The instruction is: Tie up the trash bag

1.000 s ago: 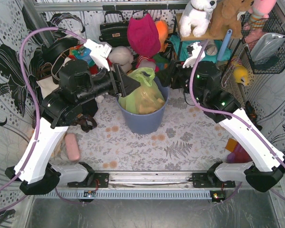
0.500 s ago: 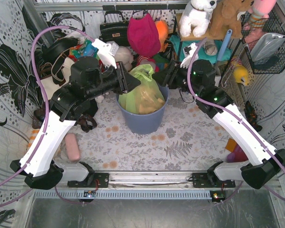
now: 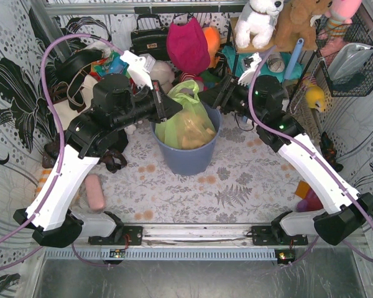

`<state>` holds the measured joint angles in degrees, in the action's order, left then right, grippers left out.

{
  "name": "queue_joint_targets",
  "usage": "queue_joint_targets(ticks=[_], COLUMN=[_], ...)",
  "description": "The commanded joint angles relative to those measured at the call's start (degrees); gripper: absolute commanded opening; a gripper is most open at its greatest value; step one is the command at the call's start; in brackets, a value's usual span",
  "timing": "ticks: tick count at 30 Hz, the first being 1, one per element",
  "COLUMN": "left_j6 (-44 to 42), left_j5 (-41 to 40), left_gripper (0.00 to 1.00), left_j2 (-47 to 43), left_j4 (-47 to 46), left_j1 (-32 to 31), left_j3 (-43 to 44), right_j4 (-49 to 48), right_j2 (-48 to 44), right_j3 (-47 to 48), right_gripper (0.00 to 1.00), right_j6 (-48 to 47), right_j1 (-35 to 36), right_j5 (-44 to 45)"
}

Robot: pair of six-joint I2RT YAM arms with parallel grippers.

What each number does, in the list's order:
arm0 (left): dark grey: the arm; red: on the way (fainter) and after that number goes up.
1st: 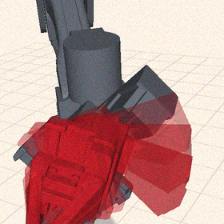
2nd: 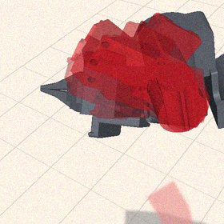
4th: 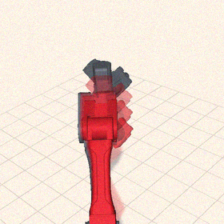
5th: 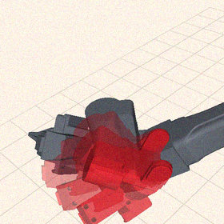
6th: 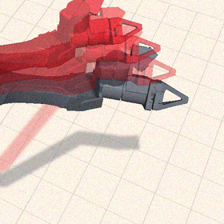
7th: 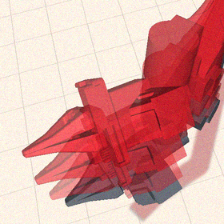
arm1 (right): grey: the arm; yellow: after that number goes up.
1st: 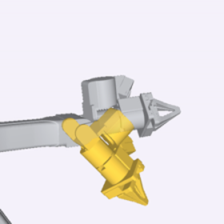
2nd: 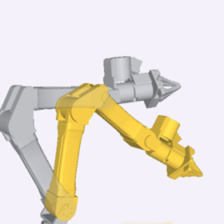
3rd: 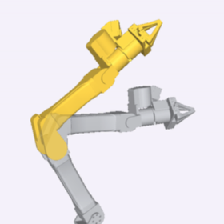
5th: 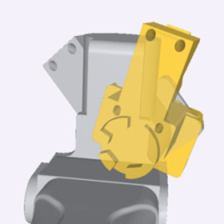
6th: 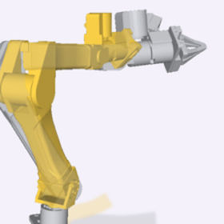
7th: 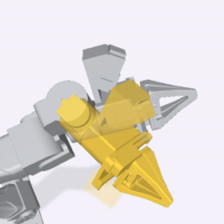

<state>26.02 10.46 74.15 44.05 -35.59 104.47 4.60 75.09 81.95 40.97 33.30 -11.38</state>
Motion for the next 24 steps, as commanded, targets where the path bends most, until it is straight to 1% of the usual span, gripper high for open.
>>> queue_joint_targets(ticks=[1,10,15,19,24], left_j6=[-0.6,-0.5,-0.4,-0.4,-0.4], left_j5=[-0.1,0.1,0.2,0.3,0.3], left_gripper=[0.05,0.04,0.04,0.04,0.04], left_j2=[-0.1,-0.7,-1.0,-1.0,-0.9], left_j4=[-2.4,-3.1,-3.3,-3.7,-3.7], left_j1=[-0.2,-0.2,-0.1,-0.2,-0.2], left_j3=[0.8,0.0,-0.4,-0.6,-0.7], right_j4=[-1.4,-0.3,1.3,1.4,1.1], right_j2=[0.9,0.8,2.8,4.6,5.2], right_j3=[2.8,4.3,6.7,7.3,7.0], right_gripper=[0.51,0.52,0.51,0.47,0.42], right_j6=[1.3,0.7,1.0,2.3,2.9], right_j1=[-0.8,-1.9,-2.1,-2.1,-2.2], right_j5=[-1.7,-0.3,-4.6,-9.0,-10.5])
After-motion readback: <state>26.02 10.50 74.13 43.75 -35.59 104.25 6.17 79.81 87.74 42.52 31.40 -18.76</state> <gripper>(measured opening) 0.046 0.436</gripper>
